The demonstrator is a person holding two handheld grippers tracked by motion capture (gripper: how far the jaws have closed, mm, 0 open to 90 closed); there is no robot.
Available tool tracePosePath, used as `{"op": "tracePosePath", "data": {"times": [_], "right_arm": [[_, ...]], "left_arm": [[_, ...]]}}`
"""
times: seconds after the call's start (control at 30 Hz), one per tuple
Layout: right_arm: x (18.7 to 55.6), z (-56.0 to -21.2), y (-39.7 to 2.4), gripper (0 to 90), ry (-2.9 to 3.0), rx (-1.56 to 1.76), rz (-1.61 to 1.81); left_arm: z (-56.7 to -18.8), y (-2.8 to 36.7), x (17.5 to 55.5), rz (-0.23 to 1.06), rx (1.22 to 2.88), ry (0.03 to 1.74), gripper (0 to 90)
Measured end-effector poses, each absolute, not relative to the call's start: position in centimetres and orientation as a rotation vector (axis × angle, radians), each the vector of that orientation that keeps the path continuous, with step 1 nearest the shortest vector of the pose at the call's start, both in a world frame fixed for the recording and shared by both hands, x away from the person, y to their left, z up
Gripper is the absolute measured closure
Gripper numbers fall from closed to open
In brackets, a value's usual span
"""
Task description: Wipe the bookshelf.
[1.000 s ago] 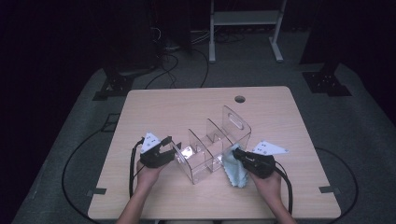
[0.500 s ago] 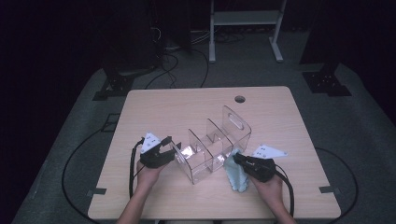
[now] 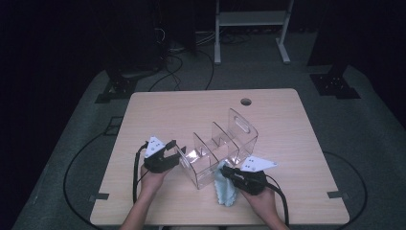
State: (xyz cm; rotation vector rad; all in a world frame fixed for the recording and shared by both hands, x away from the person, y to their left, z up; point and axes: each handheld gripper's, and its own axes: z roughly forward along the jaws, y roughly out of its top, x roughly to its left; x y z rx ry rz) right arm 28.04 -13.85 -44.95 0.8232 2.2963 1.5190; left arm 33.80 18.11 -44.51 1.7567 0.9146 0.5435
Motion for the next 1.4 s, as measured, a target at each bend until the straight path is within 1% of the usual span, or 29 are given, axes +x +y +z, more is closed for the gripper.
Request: {"op": "tracePosePath", "data": {"times": [0.1, 0.3, 0.43, 0.63, 0.77, 0.97, 1.07, 1.23, 1.4], "right_arm": [[27.7, -43.7, -13.6, 83.1, 2.264, 0.785, 1.534], [28.2, -46.5, -12.8, 83.1, 2.360, 0.841, 1.450], [27.7, -45.3, -12.6, 83.2, 2.311, 0.796, 1.460], [28.7, -48.0, -12.4, 83.1, 2.385, 0.877, 1.391], [28.2, -46.7, -12.4, 83.1, 2.344, 0.835, 1.420], [28.9, -48.7, -12.1, 83.0, 2.413, 0.893, 1.376], [28.6, -48.4, -12.1, 83.1, 2.404, 0.874, 1.374], [28.9, -49.0, -12.0, 83.0, 2.425, 0.885, 1.358], [28.2, -48.2, -12.3, 83.1, 2.405, 0.863, 1.396]], "left_arm": [[-44.5, 18.1, 33.8, 0.543, 1.755, 0.918, 47.7], [-44.5, 18.1, 33.8, 0.546, 1.760, 0.915, 47.6], [-44.5, 18.1, 33.8, 0.543, 1.755, 0.918, 47.7], [-44.5, 18.1, 33.8, 0.541, 1.753, 0.918, 47.7], [-44.5, 18.1, 33.9, 0.538, 1.751, 0.920, 47.7], [-44.5, 18.1, 33.8, 0.540, 1.753, 0.917, 47.6], [-44.5, 18.1, 33.8, 0.540, 1.753, 0.918, 47.6], [-44.5, 18.1, 33.9, 0.538, 1.753, 0.919, 47.6], [-44.5, 18.2, 33.9, 0.535, 1.752, 0.918, 47.6]]}}
